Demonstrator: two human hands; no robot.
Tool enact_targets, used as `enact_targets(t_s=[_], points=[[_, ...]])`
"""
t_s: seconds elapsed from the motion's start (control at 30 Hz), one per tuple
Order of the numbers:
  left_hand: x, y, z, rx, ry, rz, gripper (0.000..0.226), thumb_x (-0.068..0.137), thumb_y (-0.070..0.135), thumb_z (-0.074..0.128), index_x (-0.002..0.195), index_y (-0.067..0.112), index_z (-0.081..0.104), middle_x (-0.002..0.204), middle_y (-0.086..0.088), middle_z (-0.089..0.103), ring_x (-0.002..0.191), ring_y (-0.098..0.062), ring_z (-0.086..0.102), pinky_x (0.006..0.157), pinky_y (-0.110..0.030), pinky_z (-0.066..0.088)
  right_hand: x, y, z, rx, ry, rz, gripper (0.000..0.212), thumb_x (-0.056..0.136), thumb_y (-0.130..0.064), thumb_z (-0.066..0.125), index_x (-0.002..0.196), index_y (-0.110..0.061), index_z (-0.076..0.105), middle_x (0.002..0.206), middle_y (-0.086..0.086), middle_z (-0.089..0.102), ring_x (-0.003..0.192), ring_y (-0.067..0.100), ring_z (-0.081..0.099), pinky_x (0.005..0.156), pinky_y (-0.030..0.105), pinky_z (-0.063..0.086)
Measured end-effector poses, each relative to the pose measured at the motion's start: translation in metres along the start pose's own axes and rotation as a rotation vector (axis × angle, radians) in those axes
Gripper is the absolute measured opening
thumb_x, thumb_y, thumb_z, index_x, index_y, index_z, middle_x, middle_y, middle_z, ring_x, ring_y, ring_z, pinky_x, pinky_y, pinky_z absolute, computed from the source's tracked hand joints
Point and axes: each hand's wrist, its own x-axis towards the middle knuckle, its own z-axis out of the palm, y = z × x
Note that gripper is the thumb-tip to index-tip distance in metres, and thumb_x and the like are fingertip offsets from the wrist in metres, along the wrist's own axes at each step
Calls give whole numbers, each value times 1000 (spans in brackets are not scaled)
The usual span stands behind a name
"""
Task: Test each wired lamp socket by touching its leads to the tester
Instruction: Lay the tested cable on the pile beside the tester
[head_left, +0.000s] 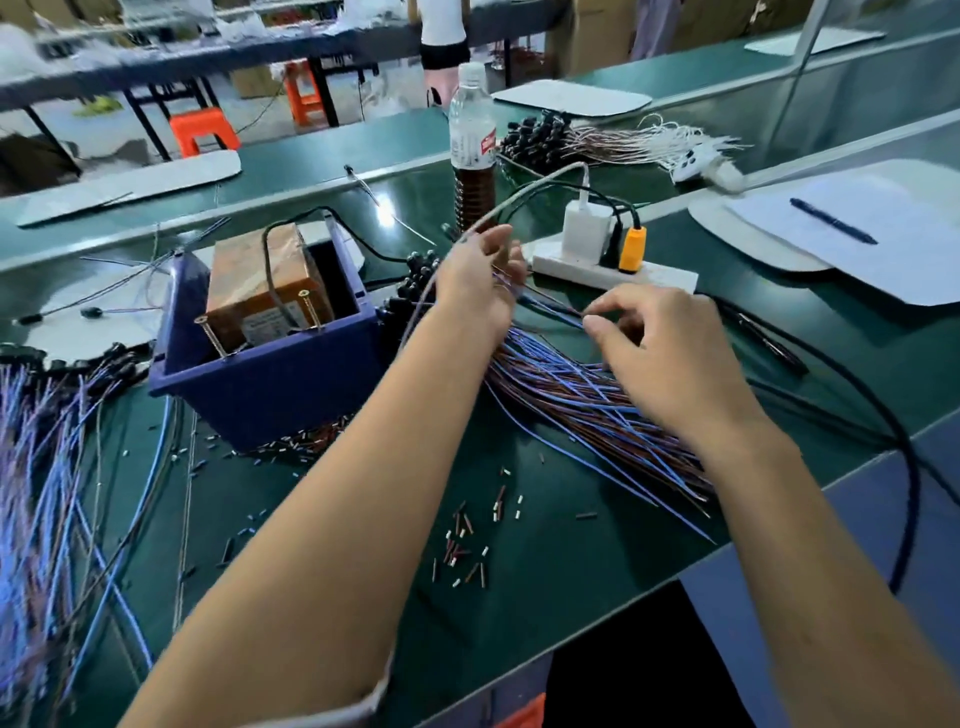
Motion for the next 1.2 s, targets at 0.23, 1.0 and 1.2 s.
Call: enact_targets(t_s=[0.23,1.0,1.2], points=[[14,20,-33,1133,341,561,36,105,36,55,88,13,76,82,-5,71,79,-28,67,74,-34,53,4,-5,16,-232,-63,-40,16,94,-36,75,84,-23,71,76,-2,71,72,21,65,67,31,51],[-47,10,-65,1644,0,288,46,101,42,52,67,12,56,57,-5,63,45,-25,55,45,-20,42,-3,-36,54,20,38,-38,19,85,-26,83,74,-23,67,62,-12,56,66,20,59,63,33,47],[-100,60,-103,1244,-37,144,46,110,34,39,71,15,53,43,3,48,30,-11,31,35,-14,23,-12,-97,75,190,64,-277,16,85,-17,79,75,-16,66,63,-6,62,61,18,57,61,38,48]])
